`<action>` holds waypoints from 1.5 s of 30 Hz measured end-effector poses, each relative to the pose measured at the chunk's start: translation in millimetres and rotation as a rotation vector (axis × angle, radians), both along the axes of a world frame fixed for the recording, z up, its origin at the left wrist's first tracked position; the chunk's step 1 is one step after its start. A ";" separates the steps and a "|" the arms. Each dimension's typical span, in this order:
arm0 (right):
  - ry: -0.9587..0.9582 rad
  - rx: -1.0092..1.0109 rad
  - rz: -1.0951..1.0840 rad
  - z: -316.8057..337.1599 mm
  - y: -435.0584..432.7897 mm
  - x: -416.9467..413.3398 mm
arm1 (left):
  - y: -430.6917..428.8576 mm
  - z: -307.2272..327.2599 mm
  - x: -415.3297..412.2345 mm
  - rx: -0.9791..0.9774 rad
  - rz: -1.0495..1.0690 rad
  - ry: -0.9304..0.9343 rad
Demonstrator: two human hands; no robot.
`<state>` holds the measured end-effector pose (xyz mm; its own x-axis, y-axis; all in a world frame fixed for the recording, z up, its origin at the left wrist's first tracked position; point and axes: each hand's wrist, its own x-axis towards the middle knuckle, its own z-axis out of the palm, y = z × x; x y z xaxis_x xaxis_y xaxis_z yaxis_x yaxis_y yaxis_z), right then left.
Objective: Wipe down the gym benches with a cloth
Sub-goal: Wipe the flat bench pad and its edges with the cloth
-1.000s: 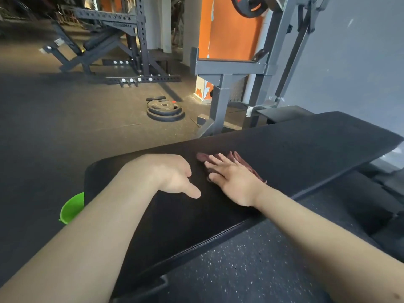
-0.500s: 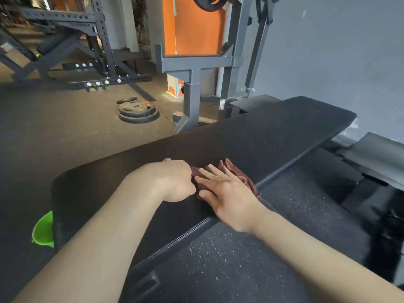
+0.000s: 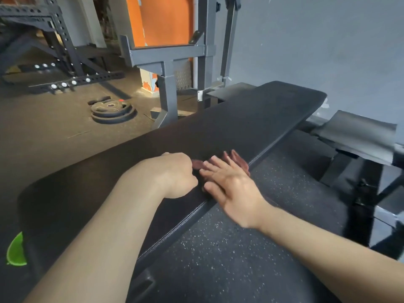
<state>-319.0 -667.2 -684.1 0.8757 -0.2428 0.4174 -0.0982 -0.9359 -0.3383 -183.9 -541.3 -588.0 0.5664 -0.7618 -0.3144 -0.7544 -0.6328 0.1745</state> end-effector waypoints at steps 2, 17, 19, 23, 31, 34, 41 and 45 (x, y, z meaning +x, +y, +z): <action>0.003 0.012 0.075 -3.1 5.6 -5.6 | -3.0 -2.2 3.8 -0.011 -0.003 -0.003; 0.000 0.060 -0.249 -4.2 -23.1 -2.5 | -4.2 2.0 -16.8 0.023 -0.013 0.044; 0.033 0.079 -0.114 -2.7 -1.9 -7.8 | -5.8 4.2 -15.4 0.013 -0.006 0.045; 0.052 0.036 0.010 -4.0 -19.3 -16.5 | -12.4 1.4 -5.7 -0.007 0.015 0.047; 0.107 0.072 -0.560 0.8 -106.4 7.0 | -11.0 -2.1 -6.4 -0.012 0.027 0.060; 0.029 0.024 -0.406 -3.1 -52.5 7.6 | -14.3 -4.0 -8.4 -0.003 0.013 0.048; 0.034 0.023 -0.037 -6.1 -28.6 -13.0 | -21.6 -4.2 -1.2 -0.021 0.015 0.056; 0.100 0.058 -0.256 0.5 -80.9 0.9 | -19.0 -3.8 6.1 -0.038 0.006 0.071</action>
